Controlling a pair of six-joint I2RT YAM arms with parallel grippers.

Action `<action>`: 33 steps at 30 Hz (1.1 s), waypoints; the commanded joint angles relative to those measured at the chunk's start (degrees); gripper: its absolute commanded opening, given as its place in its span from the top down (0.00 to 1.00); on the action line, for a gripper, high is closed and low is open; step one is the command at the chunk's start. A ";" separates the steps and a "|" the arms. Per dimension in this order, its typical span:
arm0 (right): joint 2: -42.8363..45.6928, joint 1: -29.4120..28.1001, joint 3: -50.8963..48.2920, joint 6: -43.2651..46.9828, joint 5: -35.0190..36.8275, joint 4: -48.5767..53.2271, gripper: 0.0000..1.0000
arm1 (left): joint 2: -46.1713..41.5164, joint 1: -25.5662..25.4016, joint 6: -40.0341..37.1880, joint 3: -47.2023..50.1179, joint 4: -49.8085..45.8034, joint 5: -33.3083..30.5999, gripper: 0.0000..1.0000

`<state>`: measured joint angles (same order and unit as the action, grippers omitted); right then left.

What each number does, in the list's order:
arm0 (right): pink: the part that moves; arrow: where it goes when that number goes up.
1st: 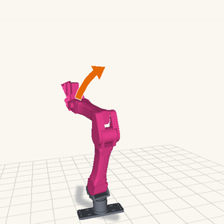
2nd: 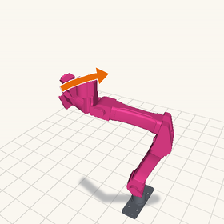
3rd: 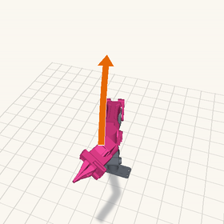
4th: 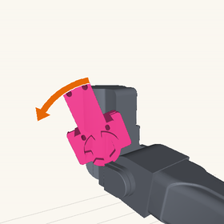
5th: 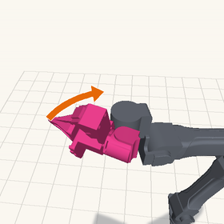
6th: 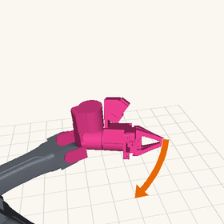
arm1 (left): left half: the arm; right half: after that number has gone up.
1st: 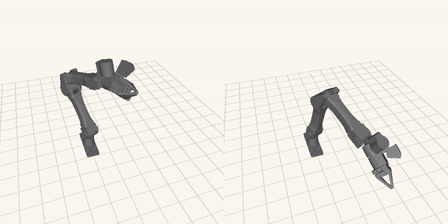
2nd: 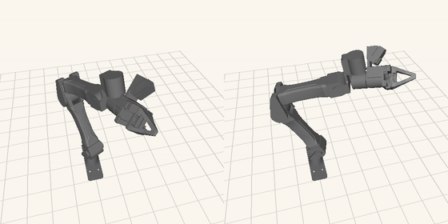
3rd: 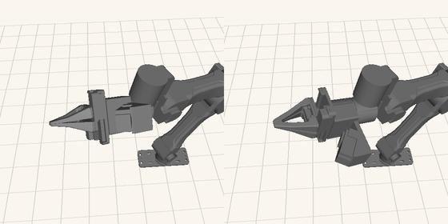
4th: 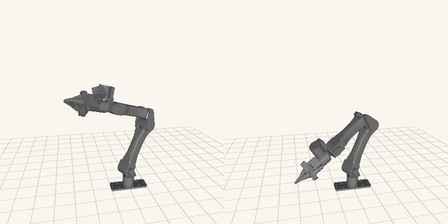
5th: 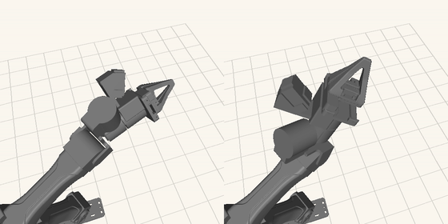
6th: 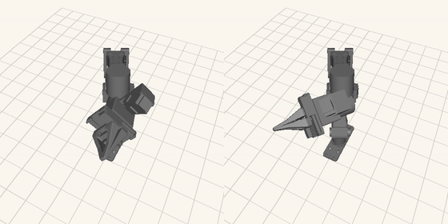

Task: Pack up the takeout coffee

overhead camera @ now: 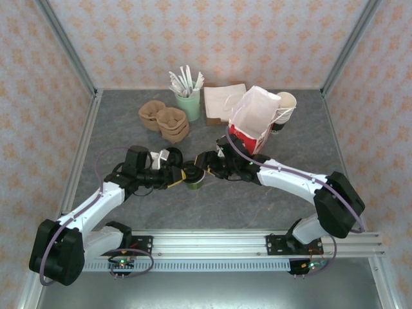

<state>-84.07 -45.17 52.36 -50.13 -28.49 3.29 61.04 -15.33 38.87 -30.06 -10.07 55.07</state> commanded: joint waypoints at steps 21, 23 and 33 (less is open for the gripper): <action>-0.40 0.51 1.34 2.39 0.07 0.49 0.41 | 1.71 -0.99 -2.93 -3.85 -2.00 -0.79 0.55; -0.42 0.52 1.44 2.49 0.04 0.59 0.41 | 2.04 -1.34 -3.01 -3.86 -2.21 -1.09 0.55; 0.12 0.52 2.39 4.36 1.22 3.77 0.41 | 1.43 -1.81 -6.41 -5.87 -7.94 -3.34 0.50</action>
<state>-84.12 -45.15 52.62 -47.70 -28.40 4.86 63.26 -16.88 34.96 -33.85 -14.44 53.52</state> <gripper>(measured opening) 0.594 0.475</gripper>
